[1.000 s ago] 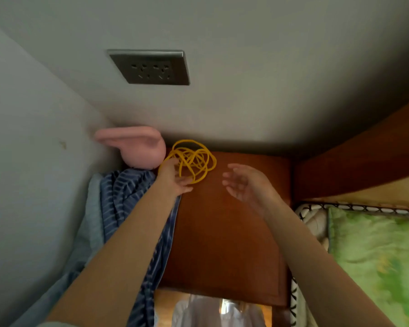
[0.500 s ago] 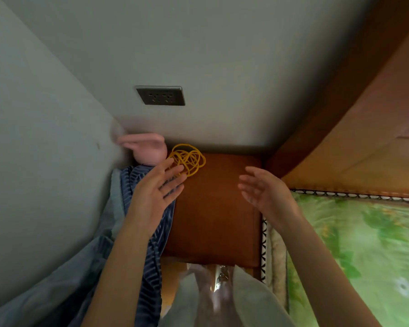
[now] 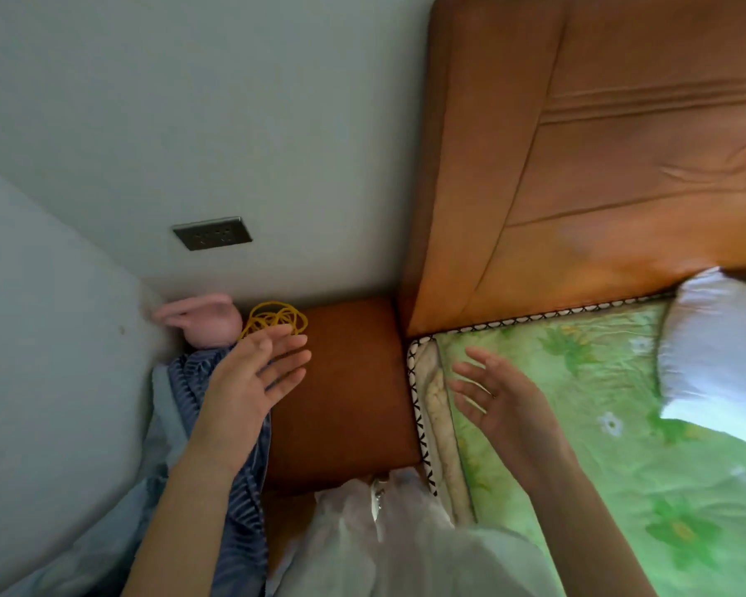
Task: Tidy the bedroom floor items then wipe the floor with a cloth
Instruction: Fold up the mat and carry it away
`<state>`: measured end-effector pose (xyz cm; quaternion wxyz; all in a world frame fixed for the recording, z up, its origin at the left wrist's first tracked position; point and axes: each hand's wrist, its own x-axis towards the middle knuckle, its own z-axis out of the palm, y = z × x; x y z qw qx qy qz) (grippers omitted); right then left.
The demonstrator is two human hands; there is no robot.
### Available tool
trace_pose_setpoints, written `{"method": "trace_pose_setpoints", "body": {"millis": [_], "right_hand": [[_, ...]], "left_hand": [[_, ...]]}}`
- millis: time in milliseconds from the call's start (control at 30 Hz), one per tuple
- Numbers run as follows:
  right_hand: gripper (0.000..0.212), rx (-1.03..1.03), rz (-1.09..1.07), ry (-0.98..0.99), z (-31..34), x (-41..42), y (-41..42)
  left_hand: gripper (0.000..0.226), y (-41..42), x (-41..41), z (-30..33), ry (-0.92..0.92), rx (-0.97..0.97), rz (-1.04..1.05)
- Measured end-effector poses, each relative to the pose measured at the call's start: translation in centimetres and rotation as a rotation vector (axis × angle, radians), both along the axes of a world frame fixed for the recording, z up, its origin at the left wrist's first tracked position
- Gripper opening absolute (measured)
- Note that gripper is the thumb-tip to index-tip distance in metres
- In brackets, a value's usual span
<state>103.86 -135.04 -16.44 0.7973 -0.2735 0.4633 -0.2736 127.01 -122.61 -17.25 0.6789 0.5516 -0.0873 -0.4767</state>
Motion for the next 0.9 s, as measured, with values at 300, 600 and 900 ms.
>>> {"method": "trace_pose_setpoints", "body": {"millis": [300, 600, 900], "right_hand": [[0.033, -0.048, -0.409, -0.048, 1.3, -6.3, 7.6], [0.030, -0.044, -0.828, -0.032, 0.9, -13.6, 18.7], [0.089, -0.062, -1.228, -0.004, 1.1, -20.4, 29.4]], "left_hand": [[0.025, -2.4, -6.3, 2.0, -0.101, 0.052, -0.514], [0.024, -0.9, -15.3, 2.4, -0.036, 0.054, -0.956], [0.033, 1.7, -24.9, 2.2, 0.027, 0.091, -1.299]]}}
